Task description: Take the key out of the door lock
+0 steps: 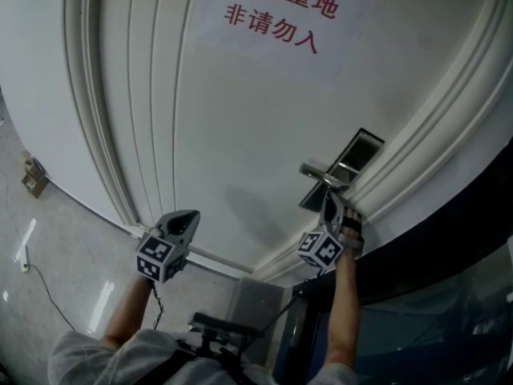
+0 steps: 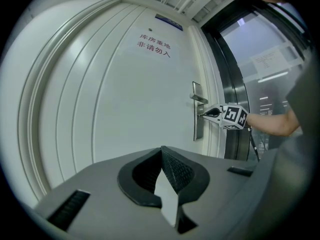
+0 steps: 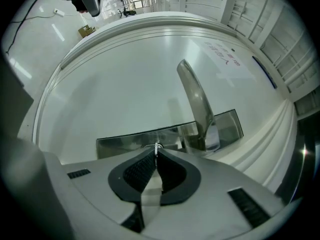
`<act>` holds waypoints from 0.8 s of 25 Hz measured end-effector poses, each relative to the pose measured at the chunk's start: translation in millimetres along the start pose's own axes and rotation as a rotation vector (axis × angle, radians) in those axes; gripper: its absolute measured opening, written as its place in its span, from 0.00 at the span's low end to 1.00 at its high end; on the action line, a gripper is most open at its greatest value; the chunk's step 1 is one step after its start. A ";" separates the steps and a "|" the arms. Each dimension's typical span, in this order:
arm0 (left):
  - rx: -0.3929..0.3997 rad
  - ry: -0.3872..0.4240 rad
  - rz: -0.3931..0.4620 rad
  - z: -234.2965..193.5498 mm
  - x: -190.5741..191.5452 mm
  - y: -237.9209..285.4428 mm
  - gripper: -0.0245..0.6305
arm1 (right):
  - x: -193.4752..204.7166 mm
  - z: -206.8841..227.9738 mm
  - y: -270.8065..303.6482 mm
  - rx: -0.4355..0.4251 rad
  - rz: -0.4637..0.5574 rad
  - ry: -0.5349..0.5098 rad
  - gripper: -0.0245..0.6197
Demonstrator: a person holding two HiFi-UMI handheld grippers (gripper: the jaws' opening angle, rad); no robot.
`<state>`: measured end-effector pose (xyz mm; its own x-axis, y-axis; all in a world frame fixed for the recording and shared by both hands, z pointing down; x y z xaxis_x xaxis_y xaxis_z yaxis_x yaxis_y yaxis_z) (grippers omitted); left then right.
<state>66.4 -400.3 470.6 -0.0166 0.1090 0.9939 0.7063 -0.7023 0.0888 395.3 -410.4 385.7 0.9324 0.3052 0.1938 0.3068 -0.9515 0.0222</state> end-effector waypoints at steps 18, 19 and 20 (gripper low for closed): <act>-0.004 0.001 0.003 -0.9 -0.6 -7.8 0.03 | 0.0 -0.5 0.5 -0.013 -0.016 -0.077 0.07; -0.005 -0.001 0.002 -1.4 0.0 -7.8 0.03 | 0.2 -0.7 0.8 -0.014 -0.018 -0.081 0.07; -0.005 -0.003 0.002 -1.7 0.8 -8.0 0.03 | -0.1 -0.8 0.4 -0.015 -0.020 -0.081 0.07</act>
<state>59.6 -395.7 470.8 -0.0134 0.1095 0.9939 0.7031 -0.7058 0.0873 395.1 -410.8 386.5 0.9386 0.3258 0.1134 0.3234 -0.9454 0.0398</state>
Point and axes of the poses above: the fingertips, and each gripper's own axes: y forward along the fingers, z to its right, x out of its underside, the point moved 2 cm from there along -y, backward along the fingers, and after that the axes turned 1 degree about -x, right-handed, at the moved point
